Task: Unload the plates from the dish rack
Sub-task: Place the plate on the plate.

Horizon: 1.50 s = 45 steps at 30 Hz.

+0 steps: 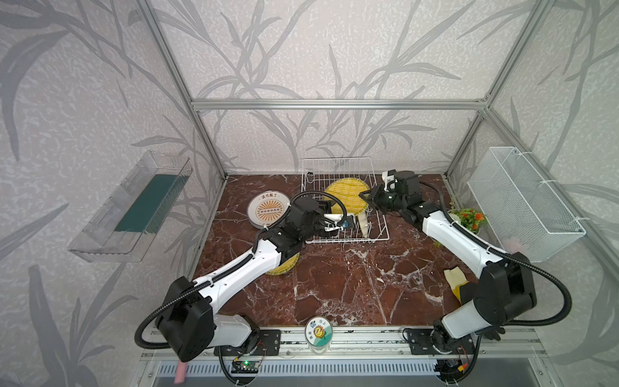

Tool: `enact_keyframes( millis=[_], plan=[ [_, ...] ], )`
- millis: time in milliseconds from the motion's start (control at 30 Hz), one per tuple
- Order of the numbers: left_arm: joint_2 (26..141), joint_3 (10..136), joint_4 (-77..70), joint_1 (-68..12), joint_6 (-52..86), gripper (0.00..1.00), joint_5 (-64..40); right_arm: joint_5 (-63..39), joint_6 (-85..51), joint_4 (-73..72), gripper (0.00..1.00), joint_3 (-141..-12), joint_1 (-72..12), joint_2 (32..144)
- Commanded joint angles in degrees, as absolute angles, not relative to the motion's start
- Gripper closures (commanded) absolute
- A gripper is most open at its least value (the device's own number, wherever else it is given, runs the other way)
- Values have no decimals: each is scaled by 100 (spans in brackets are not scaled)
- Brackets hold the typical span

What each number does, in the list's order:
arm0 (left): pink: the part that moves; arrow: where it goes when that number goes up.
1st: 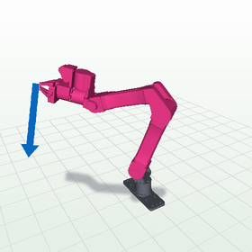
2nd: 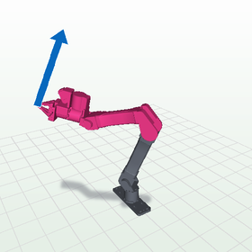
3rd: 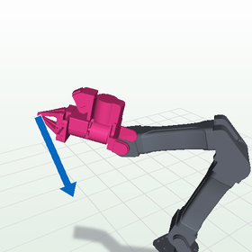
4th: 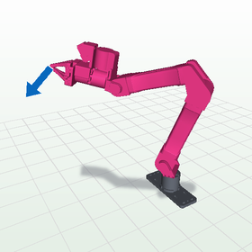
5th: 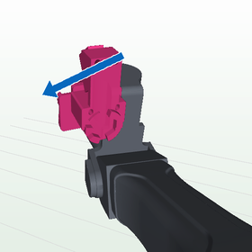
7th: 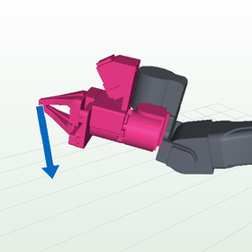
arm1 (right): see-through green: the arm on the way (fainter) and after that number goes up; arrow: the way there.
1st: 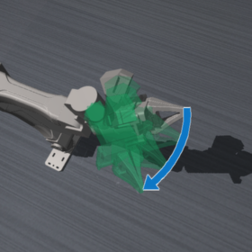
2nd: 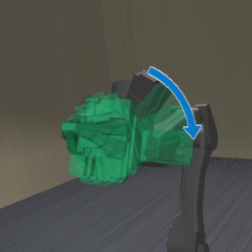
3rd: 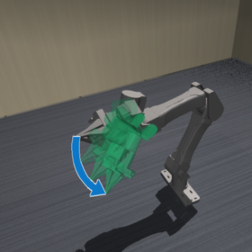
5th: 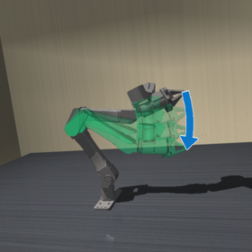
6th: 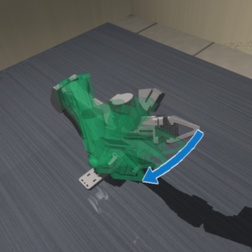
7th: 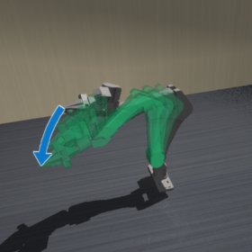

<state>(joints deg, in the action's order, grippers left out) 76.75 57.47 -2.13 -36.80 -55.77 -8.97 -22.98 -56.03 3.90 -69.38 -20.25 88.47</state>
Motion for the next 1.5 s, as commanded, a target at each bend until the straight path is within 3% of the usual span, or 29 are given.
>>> enact_keyframes(
  millis=[0, 267, 500, 800, 1100, 1467],
  plan=[
    [7367, 5838, -230, -3409, -4300, 17, -1426, -2134, -5271, -88, 100, -6855, -1832, 8394],
    [7372, 6051, -559, -2356, -1160, 10, -2888, -2183, -4159, -442, 100, -6445, -1553, 7911],
    [8073, 6812, -538, -1752, 945, 12, -4358, -2639, -2962, -895, 100, -6160, -1485, 7575],
    [8874, 7729, 484, -1731, 1009, 18, -5531, -3407, -2442, -1664, 100, -5775, -1477, 7421],
    [9149, 7784, 621, -1740, 1052, 21, -5729, -3819, -2512, -2320, 100, -5519, -1538, 7488],
    [9345, 7941, 921, -1903, 797, 37, -5976, -3952, -2663, -2579, 100, -5517, -1617, 7677]
  ],
)
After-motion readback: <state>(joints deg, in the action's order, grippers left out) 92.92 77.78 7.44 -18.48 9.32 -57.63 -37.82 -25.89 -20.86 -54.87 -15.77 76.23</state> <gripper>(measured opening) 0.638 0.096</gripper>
